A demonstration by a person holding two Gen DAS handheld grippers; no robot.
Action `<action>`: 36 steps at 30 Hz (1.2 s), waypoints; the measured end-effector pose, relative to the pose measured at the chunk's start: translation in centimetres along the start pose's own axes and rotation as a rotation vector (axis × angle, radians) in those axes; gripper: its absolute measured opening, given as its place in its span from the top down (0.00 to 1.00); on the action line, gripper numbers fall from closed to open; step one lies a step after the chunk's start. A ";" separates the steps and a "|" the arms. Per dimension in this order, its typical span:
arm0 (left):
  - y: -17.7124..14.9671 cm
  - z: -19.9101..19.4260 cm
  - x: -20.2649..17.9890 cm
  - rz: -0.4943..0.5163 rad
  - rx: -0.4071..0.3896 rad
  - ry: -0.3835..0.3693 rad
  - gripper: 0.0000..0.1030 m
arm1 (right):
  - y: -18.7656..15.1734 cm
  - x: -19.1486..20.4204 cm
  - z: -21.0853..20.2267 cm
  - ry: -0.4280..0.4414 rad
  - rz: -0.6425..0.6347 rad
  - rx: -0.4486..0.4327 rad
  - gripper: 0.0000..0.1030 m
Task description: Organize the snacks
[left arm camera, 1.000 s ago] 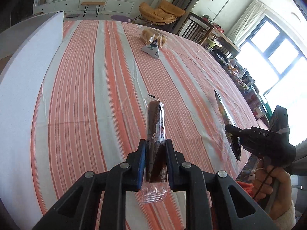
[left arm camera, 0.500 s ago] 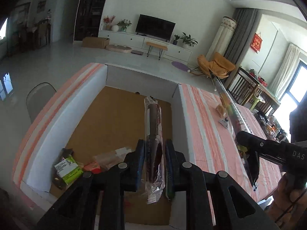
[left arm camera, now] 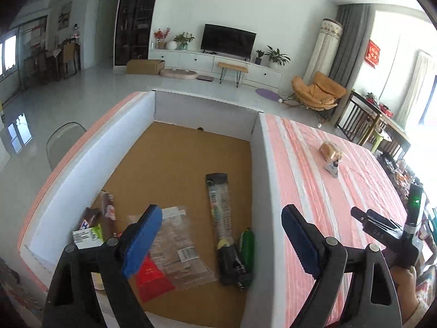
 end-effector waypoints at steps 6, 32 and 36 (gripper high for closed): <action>-3.4 0.9 -14.9 0.261 0.081 -0.267 0.02 | -5.1 -15.0 0.2 -0.313 0.163 0.067 0.30; -8.0 18.4 -23.4 0.391 0.200 -0.048 0.00 | -5.6 -19.8 0.1 -0.418 0.340 0.013 0.28; -8.0 18.6 -23.6 0.392 0.200 -0.048 0.00 | -5.6 -19.7 0.2 -0.422 0.336 0.019 0.26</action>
Point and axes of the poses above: each gripper's, at about its wrist camera, not at the fingertips, and z roughly the way its jaws point, x to its left, y to its top, the point moved 6 cm from there along z, roughly the way its jaws point, and after that the axes turned 6 degrees about y, right-handed, at the moved point
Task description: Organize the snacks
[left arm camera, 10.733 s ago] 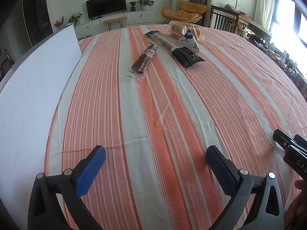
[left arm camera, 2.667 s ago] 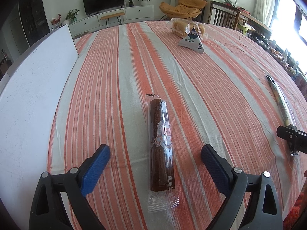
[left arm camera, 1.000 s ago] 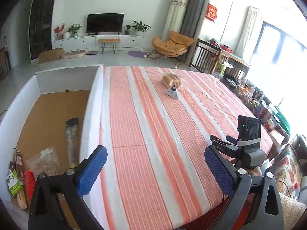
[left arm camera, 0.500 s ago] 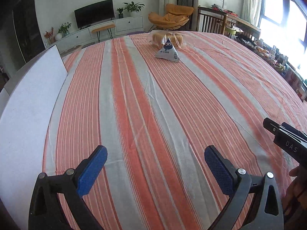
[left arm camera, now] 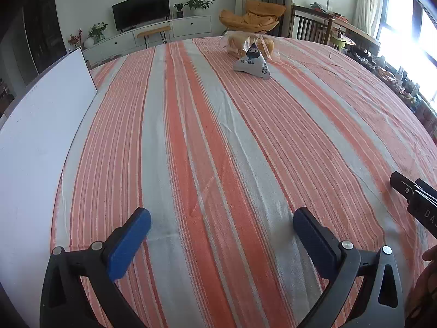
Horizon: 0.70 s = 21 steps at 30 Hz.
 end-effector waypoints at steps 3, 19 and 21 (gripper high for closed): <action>0.0 0.0 0.0 -0.001 0.000 0.000 0.00 | 0.0 0.1 0.0 0.000 -0.005 0.004 0.25; 15.1 8.6 -2.9 -0.059 0.014 -0.060 0.01 | -0.1 0.7 0.0 0.022 -0.041 0.021 0.18; 17.0 10.0 -3.8 -0.028 0.001 -0.038 0.01 | -0.1 0.8 0.0 0.026 -0.047 0.022 0.17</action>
Point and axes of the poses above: each gripper's, at about its wrist camera, not at the fingertips, and z roughly the way its jaws point, x to its left, y to its top, the point moved 6 cm from there along z, roughly the way its jaws point, and after that the axes turned 6 degrees about y, right-handed, at the moved point
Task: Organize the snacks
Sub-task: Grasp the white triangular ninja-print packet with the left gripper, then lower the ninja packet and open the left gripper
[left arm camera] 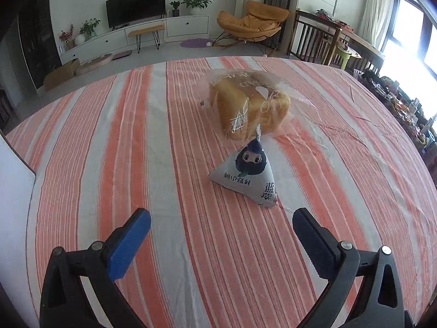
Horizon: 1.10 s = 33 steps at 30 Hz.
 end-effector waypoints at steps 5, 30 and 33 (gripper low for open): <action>2.0 2.4 -2.3 0.085 -0.021 0.008 0.03 | 0.1 0.2 0.1 0.006 -0.010 0.004 0.16; -12.9 -8.2 8.7 -0.085 -0.027 0.072 0.49 | 0.2 0.2 0.0 0.007 -0.009 0.005 0.16; -13.0 -7.9 9.0 -0.084 -0.042 0.079 0.46 | 0.2 0.2 0.0 0.006 -0.009 0.005 0.16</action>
Point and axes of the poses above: each gripper's, at about its wrist camera, not at the fingertips, and z roughly the way its jaws point, x to its left, y to its top, the point moved 6 cm from there along z, roughly the way its jaws point, and after that the axes turned 6 degrees about y, right-handed, at the moved point
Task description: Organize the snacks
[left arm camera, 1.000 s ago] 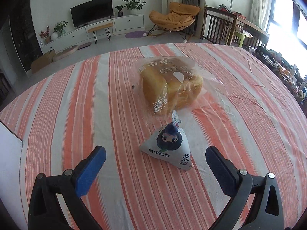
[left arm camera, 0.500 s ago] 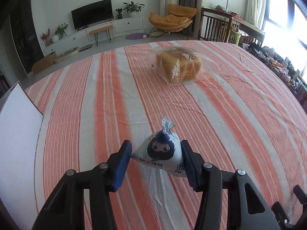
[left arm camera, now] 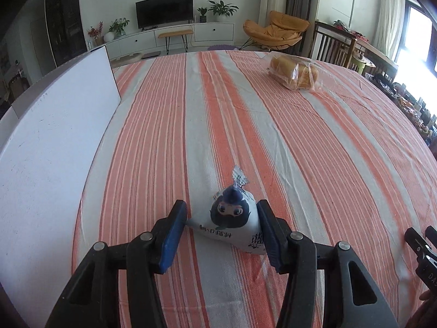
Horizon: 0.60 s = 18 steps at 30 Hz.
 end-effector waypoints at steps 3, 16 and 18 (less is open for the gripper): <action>0.1 0.5 -0.2 0.017 0.016 0.013 0.20 | 0.0 0.0 0.0 0.000 0.000 0.000 0.16; 0.1 1.3 -0.1 0.014 0.048 0.033 0.00 | -0.1 0.0 0.0 0.001 -0.001 0.000 0.15; 0.1 1.3 -0.1 0.014 0.048 0.033 0.00 | -0.1 0.0 0.0 0.001 -0.001 0.001 0.15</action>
Point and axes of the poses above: each gripper's, at about its wrist camera, not at the fingertips, and z roughly the way its jaws point, x to its left, y to its top, the point moved 6 cm from there along z, roughly the way its jaws point, and after that the axes turned 6 degrees about y, right-handed, at the moved point
